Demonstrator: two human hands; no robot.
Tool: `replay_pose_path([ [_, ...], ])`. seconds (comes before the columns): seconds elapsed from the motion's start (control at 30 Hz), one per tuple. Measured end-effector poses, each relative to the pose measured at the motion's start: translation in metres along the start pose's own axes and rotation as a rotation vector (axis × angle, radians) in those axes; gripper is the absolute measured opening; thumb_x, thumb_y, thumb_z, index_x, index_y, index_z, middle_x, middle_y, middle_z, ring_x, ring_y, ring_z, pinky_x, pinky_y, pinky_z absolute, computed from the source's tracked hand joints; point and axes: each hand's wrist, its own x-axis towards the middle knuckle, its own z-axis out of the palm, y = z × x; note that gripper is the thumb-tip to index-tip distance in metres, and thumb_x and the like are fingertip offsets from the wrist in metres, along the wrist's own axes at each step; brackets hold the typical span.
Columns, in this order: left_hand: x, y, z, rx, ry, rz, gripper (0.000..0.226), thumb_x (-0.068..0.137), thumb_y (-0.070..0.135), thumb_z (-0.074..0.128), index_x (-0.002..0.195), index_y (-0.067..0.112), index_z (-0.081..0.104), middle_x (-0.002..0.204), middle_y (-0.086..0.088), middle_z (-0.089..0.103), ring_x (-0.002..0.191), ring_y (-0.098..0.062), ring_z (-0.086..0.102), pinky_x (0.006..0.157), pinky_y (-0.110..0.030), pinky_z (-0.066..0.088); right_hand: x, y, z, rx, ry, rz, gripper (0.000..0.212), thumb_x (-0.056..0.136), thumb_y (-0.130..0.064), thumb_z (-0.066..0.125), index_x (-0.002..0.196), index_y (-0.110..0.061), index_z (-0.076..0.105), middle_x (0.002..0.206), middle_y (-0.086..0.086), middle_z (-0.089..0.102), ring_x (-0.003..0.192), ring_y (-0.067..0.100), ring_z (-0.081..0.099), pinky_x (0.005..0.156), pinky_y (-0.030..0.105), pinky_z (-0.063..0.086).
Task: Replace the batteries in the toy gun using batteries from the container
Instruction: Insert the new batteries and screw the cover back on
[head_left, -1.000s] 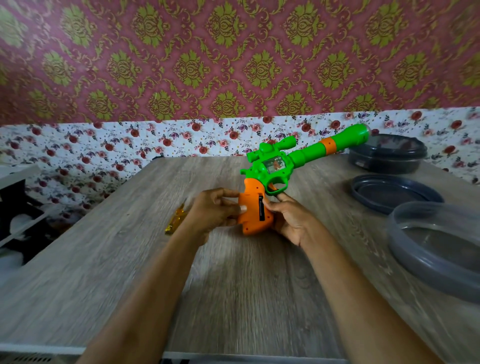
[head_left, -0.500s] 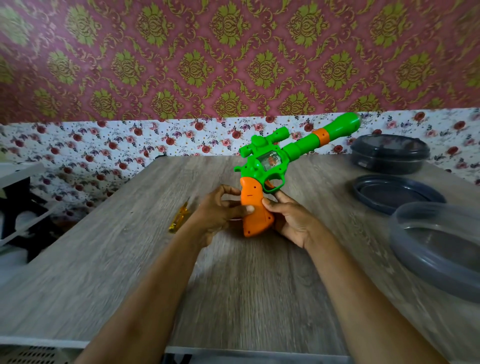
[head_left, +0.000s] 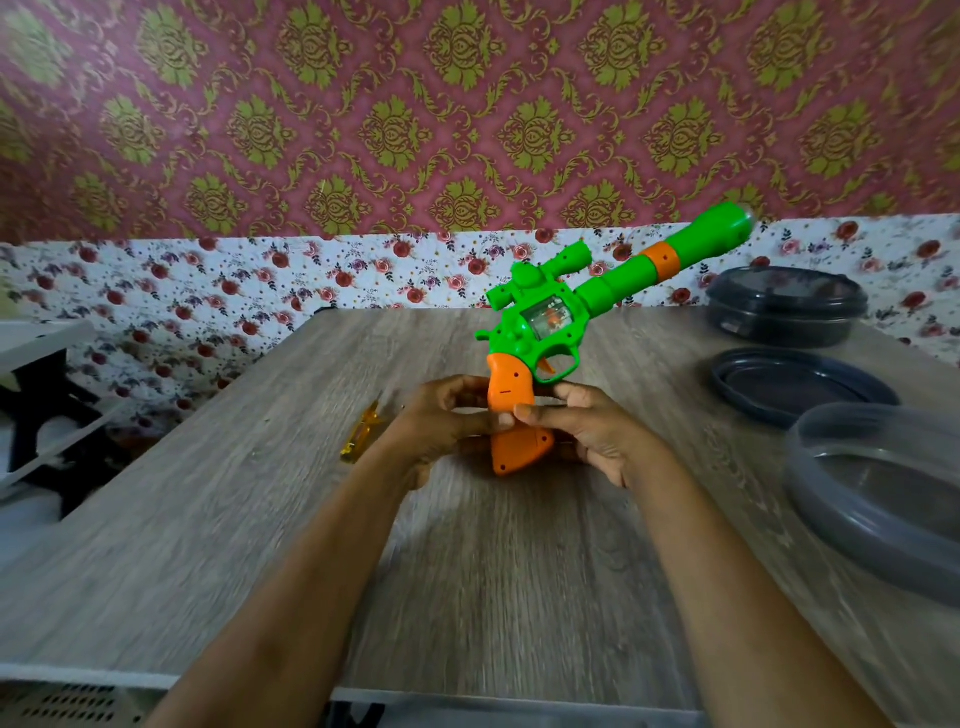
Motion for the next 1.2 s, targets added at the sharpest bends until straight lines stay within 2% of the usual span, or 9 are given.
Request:
replay_pose_path([
  [0.17, 0.001, 0.005, -0.004, 0.021, 0.09, 0.103, 0.028, 0.077, 0.002, 0.072, 0.099, 0.017, 0.065, 0.098, -0.003, 0.067, 0.092, -0.018, 0.064, 0.073, -0.025, 0.058, 0.003, -0.002, 0.0, 0.005, 0.071, -0.026, 0.019, 0.077, -0.003, 0.066, 0.094, -0.013, 0.066, 0.103, 0.01, 0.067, 0.099, 0.023, 0.061, 0.104, 0.039, 0.042],
  [0.3, 0.002, 0.015, -0.034, 0.291, 0.622, 0.337, 0.021, 0.085, 0.0, 0.063, 0.104, 0.006, 0.068, 0.091, -0.001, 0.067, 0.076, -0.006, 0.06, 0.064, -0.012, 0.051, 0.006, -0.001, -0.001, -0.049, 0.112, -0.032, 0.019, 0.077, -0.008, 0.069, 0.094, -0.015, 0.067, 0.104, 0.008, 0.067, 0.105, 0.022, 0.062, 0.104, 0.036, 0.042],
  [0.4, 0.004, 0.013, -0.05, 0.514, 0.873, 0.38, 0.023, 0.086, 0.0, 0.057, 0.102, 0.009, 0.071, 0.099, -0.005, 0.071, 0.084, -0.014, 0.065, 0.08, -0.027, 0.054, 0.008, 0.001, 0.001, -0.043, 0.147, -0.038, 0.027, 0.079, -0.007, 0.068, 0.105, -0.009, 0.066, 0.107, 0.011, 0.067, 0.095, 0.02, 0.064, 0.099, 0.033, 0.045],
  [0.47, 0.007, 0.008, -0.053, 0.615, 0.865, 0.334, 0.025, 0.087, -0.001, 0.054, 0.102, 0.01, 0.071, 0.101, -0.008, 0.072, 0.085, -0.02, 0.067, 0.08, -0.032, 0.056, 0.008, 0.0, 0.0, -0.055, 0.172, -0.056, 0.026, 0.079, -0.007, 0.067, 0.105, -0.007, 0.066, 0.107, 0.012, 0.067, 0.091, 0.018, 0.064, 0.097, 0.031, 0.046],
  [0.57, 0.01, 0.001, -0.05, 0.821, 0.773, 0.233, 0.026, 0.088, 0.0, 0.052, 0.102, 0.01, 0.071, 0.103, -0.009, 0.072, 0.085, -0.022, 0.067, 0.075, -0.027, 0.053, 0.009, 0.0, -0.001, -0.059, 0.194, -0.079, 0.031, 0.079, -0.007, 0.067, 0.11, -0.004, 0.065, 0.109, 0.013, 0.067, 0.096, 0.019, 0.063, 0.099, 0.032, 0.045],
  [0.7, 0.011, -0.006, -0.046, 0.887, 0.729, 0.195, 0.027, 0.091, 0.0, 0.048, 0.107, 0.005, 0.07, 0.109, -0.014, 0.07, 0.093, -0.027, 0.067, 0.082, -0.03, 0.051, 0.011, -0.001, 0.0, 0.022, 0.211, -0.079, 0.04, 0.076, -0.009, 0.07, 0.114, -0.002, 0.063, 0.109, 0.01, 0.066, 0.105, 0.021, 0.06, 0.103, 0.036, 0.042],
  [0.9, 0.02, -0.023, -0.038, 0.967, 0.542, 0.063, 0.036, 0.092, -0.004, 0.045, 0.124, 0.006, 0.06, 0.125, -0.02, 0.06, 0.108, -0.034, 0.062, 0.093, -0.04, 0.051, 0.005, -0.008, 0.001, 0.099, 0.256, -0.068, 0.037, 0.079, -0.01, 0.067, 0.115, -0.004, 0.062, 0.1, 0.01, 0.065, 0.081, 0.016, 0.06, 0.069, 0.028, 0.048],
  [1.07, 0.017, -0.026, -0.037, 1.049, 0.472, 0.005, 0.03, 0.093, 0.001, 0.041, 0.108, 0.004, 0.066, 0.112, -0.019, 0.064, 0.1, -0.032, 0.061, 0.082, -0.035, 0.045, 0.005, -0.008, 0.006, 0.036, 0.236, -0.077, 0.038, 0.079, -0.008, 0.067, 0.116, -0.004, 0.062, 0.103, 0.012, 0.066, 0.084, 0.018, 0.061, 0.073, 0.027, 0.05],
  [1.2, 0.021, -0.025, -0.037, 1.046, 0.474, -0.043, 0.024, 0.09, 0.002, 0.041, 0.093, 0.004, 0.065, 0.105, -0.021, 0.064, 0.087, -0.033, 0.059, 0.074, -0.035, 0.045, 0.003, -0.009, 0.007, -0.012, 0.192, -0.092, 0.036, 0.081, -0.008, 0.066, 0.116, -0.007, 0.062, 0.101, 0.008, 0.065, 0.076, 0.01, 0.061, 0.065, 0.021, 0.051],
])
